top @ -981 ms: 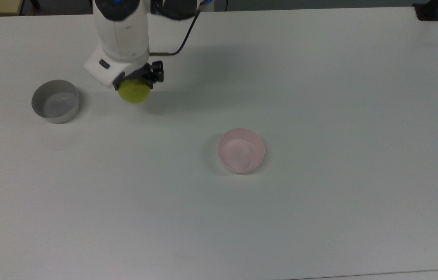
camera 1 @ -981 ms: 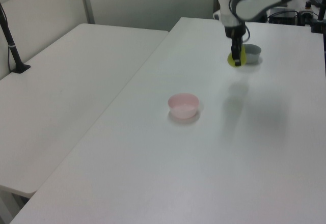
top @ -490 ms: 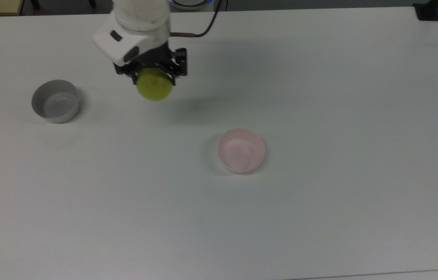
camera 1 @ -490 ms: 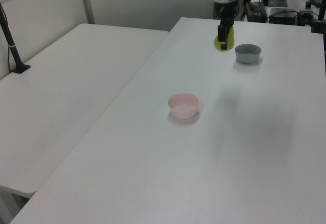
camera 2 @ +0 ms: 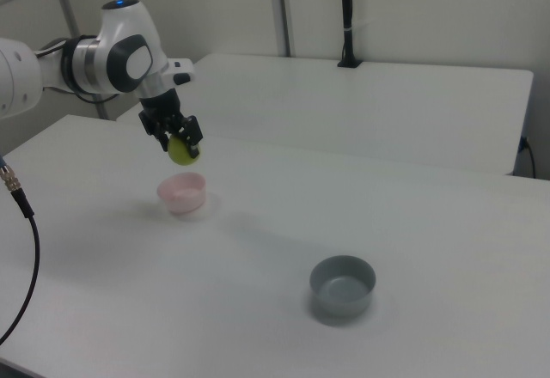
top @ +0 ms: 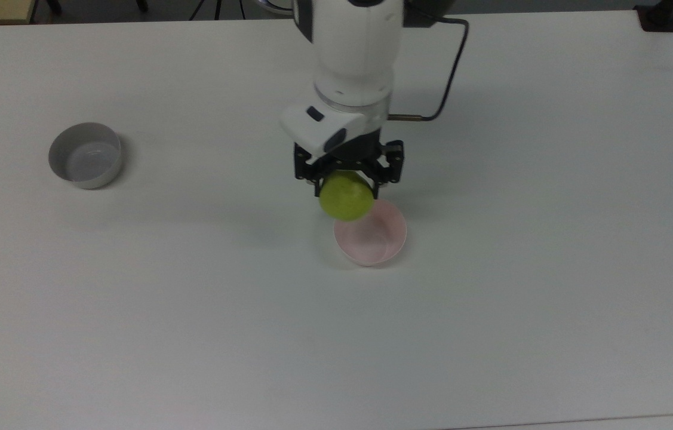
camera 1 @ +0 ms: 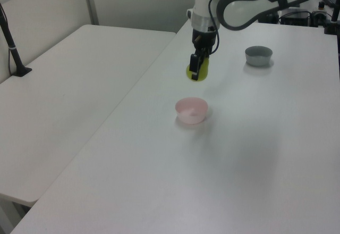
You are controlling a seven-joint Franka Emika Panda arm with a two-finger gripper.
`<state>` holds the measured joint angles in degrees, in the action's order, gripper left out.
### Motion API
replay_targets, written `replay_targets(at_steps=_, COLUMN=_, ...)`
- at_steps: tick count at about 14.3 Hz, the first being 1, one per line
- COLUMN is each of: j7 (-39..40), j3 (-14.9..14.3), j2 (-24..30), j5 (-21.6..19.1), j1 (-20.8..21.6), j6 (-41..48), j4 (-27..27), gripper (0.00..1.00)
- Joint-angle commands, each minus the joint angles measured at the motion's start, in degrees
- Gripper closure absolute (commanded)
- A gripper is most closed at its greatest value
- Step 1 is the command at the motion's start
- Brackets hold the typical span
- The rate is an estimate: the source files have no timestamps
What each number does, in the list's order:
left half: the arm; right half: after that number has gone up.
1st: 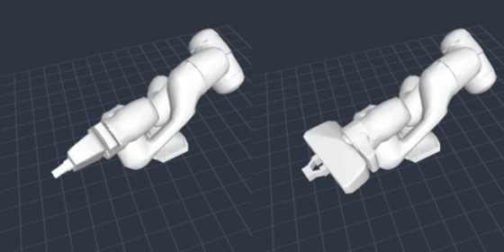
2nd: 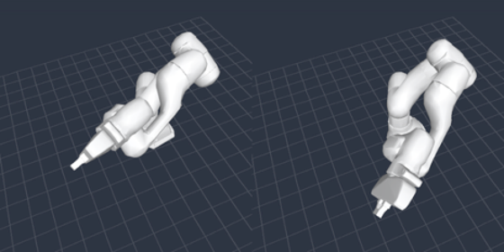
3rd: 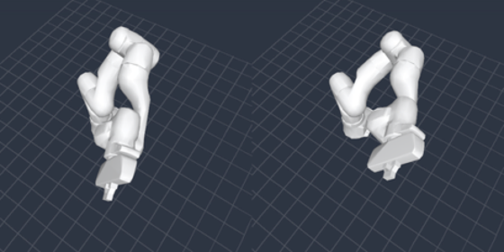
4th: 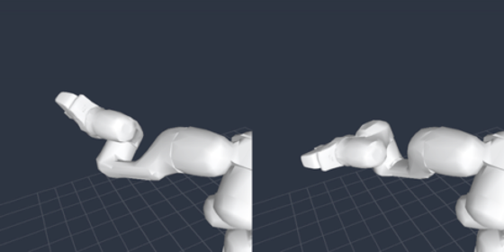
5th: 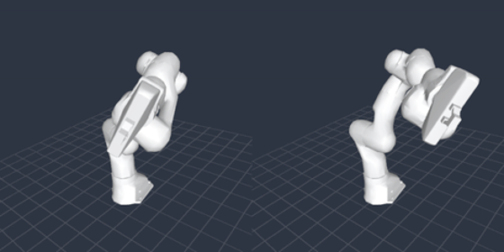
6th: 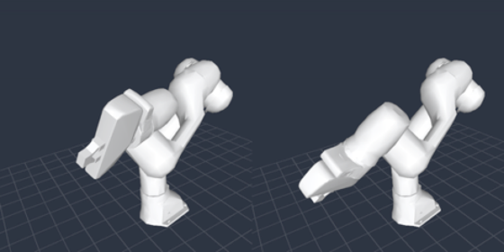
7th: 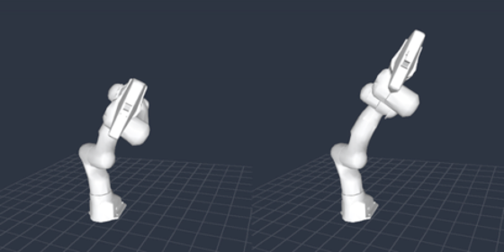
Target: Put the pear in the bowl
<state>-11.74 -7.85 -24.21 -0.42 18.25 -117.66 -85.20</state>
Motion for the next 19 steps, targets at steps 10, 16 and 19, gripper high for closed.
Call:
replay_targets(at_steps=10, j7=-2.94, j3=-0.76, j2=-10.94, j5=1.21, j1=3.81, j6=-3.37, j4=2.14, gripper=0.47)
replay_targets(at_steps=16, j7=-2.94, j3=-0.85, j2=-9.9, j5=1.3, j1=3.99, j6=-2.76, j4=2.58, gripper=0.0)
replay_targets(at_steps=19, j7=-2.68, j3=-0.85, j2=-7.18, j5=1.3, j1=3.9, j6=-2.32, j4=2.58, gripper=0.0)
